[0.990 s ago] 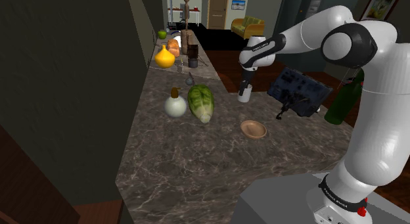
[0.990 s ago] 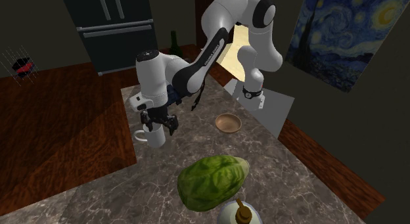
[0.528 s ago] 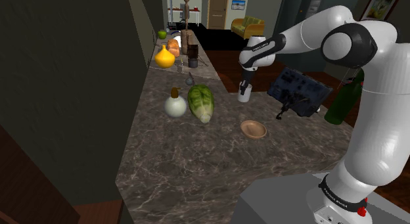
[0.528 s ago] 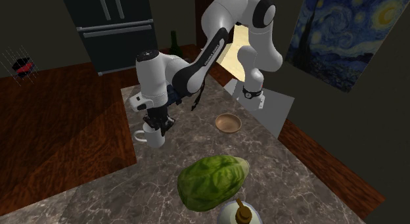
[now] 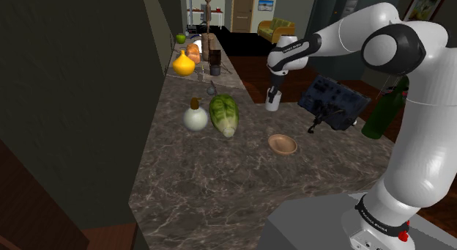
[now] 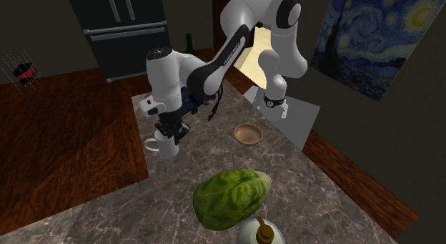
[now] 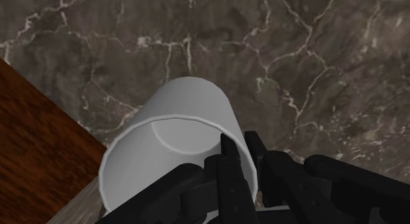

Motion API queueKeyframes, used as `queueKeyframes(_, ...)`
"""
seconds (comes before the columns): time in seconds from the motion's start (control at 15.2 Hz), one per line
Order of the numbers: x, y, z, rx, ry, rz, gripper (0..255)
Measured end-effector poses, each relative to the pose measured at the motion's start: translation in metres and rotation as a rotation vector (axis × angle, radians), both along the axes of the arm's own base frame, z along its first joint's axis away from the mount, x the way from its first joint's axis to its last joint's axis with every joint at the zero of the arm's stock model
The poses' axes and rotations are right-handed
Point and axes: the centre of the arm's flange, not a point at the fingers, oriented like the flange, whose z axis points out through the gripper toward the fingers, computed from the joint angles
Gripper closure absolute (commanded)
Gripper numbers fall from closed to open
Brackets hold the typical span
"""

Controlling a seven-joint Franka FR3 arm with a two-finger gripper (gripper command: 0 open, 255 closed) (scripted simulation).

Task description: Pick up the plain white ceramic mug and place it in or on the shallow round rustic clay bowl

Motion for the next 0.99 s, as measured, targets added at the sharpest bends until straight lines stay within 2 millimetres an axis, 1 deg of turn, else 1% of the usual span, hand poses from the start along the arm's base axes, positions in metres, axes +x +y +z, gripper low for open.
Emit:
queueKeyframes(0.26, 0.000, -0.002, 0.022, 0.000, 0.000, 0.000, 255)
queueKeyframes(0.99, 0.000, -0.001, 0.080, 0.000, 0.000, 0.000, 255)
